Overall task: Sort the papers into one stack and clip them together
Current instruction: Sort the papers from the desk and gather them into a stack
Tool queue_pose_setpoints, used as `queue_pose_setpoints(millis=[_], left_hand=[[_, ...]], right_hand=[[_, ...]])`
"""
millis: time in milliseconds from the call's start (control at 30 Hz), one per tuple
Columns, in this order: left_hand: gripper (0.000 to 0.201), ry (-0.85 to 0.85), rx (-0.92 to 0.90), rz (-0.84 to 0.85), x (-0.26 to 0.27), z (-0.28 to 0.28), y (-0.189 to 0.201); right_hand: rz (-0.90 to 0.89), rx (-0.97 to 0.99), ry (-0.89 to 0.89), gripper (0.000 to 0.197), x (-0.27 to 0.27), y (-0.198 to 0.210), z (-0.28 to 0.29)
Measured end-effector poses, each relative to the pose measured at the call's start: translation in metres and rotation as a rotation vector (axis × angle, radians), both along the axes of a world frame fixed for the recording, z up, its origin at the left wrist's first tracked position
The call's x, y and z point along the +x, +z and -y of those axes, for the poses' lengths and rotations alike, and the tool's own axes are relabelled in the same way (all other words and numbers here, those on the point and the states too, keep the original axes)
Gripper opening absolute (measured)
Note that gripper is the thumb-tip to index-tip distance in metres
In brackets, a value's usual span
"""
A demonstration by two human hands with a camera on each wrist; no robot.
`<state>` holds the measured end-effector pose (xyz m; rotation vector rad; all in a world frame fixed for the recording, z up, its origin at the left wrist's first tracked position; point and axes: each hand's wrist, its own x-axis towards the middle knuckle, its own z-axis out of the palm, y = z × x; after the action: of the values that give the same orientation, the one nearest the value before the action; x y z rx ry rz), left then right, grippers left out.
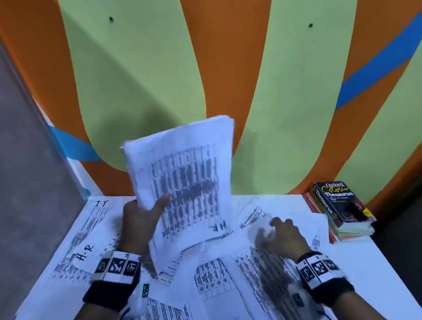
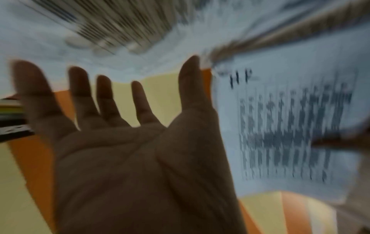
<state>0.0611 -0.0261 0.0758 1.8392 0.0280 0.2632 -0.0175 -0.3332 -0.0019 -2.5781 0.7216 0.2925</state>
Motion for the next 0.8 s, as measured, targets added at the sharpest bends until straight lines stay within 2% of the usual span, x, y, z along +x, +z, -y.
queue_pose_setpoints(millis=[67,100,200,267,300,367,433,567,633,800], left_hand=[[0.059,0.09,0.05,0.033,0.003,-0.016,0.001],[0.06,0.111,0.068,0.057,0.004,-0.023,0.001],[0.062,0.15,0.108,0.114,0.01,-0.04,-0.011],[0.057,0.167,0.085,0.096,0.011,-0.047,-0.02],[0.054,0.174,0.067,0.083,0.01,-0.049,-0.024],[0.046,0.189,0.039,0.071,0.008,-0.053,-0.031],[0.041,0.211,0.039,0.077,0.007,-0.058,-0.034],[0.041,0.299,-0.021,0.09,0.002,-0.069,-0.022],[0.041,0.356,-0.042,0.099,-0.002,-0.075,-0.013],[0.051,0.492,-0.066,0.11,-0.001,-0.111,-0.01]], right_hand=[[-0.222,-0.078,-0.019,0.093,-0.018,-0.021,0.011],[-0.274,-0.103,-0.024,0.104,-0.026,-0.029,0.015],[-0.281,-0.19,-0.087,0.117,-0.037,-0.04,0.022],[-0.237,-0.182,-0.121,0.106,-0.037,-0.04,0.025],[-0.203,-0.18,-0.116,0.092,-0.036,-0.04,0.027],[-0.105,-0.232,-0.071,0.05,-0.038,-0.037,0.031],[-0.022,-0.261,-0.039,0.028,-0.04,-0.026,0.034],[0.173,-0.157,0.066,0.03,-0.035,0.028,0.047],[0.321,-0.083,0.136,0.016,-0.03,0.072,0.049],[0.483,0.279,0.256,0.011,-0.002,0.178,0.023]])
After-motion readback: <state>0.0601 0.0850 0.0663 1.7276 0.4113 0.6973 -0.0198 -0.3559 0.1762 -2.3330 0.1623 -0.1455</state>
